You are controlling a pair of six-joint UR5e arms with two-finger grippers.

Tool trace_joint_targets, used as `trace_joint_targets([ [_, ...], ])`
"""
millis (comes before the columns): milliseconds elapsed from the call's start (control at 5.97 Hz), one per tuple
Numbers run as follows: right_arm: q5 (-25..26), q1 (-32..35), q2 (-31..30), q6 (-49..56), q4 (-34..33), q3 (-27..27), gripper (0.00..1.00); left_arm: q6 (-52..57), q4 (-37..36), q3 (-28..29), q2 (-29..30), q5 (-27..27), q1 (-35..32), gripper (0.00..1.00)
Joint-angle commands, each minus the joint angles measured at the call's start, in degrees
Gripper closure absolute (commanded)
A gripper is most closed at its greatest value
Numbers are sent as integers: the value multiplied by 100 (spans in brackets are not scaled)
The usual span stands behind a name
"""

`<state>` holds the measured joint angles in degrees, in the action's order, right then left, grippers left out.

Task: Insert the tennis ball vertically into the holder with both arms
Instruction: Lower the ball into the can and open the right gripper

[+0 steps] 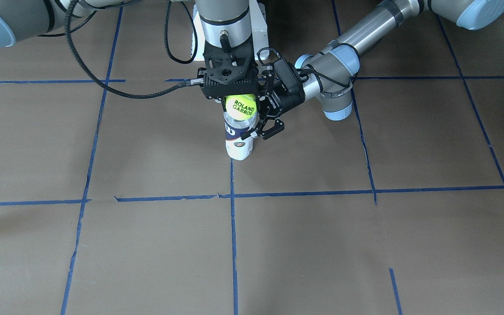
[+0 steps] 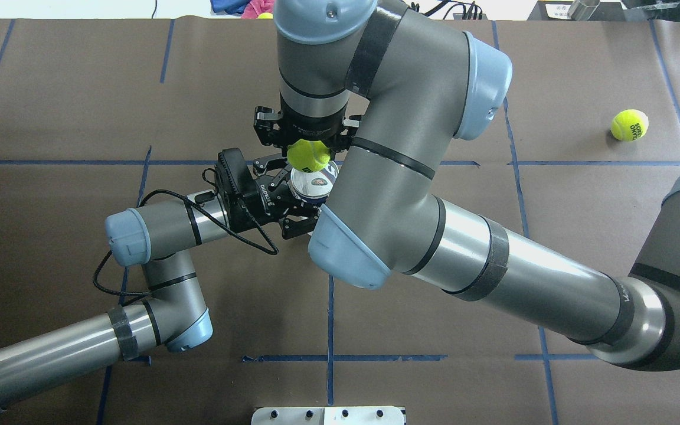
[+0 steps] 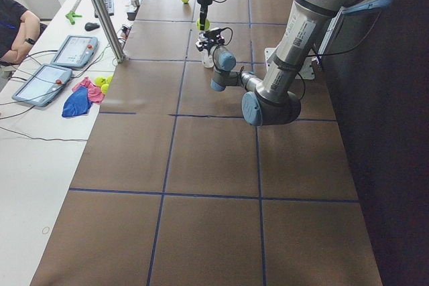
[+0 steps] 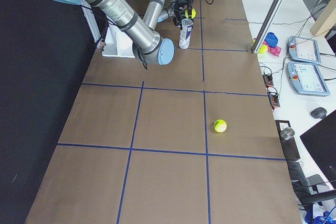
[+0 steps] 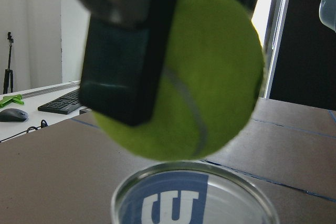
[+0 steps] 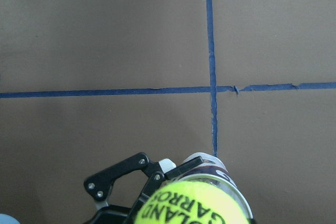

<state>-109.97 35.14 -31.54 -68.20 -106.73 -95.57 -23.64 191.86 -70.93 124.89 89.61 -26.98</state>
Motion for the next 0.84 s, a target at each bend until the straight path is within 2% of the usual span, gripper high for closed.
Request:
trace_joint_targets([
  [0,151,-121,-10,0,-76,-14,7,0,0,0,0,4,0,14],
  [168,151,-121,-10,0,-76,-23,1,0,0,0,0,4,0,15],
  [503,143,-112,-37,9,-76,-50,1,0,0,0,-9,4,0,15],
  [671,99,-112,-298,113,-76,-346,0,0,0,0,0,4,-9,16],
])
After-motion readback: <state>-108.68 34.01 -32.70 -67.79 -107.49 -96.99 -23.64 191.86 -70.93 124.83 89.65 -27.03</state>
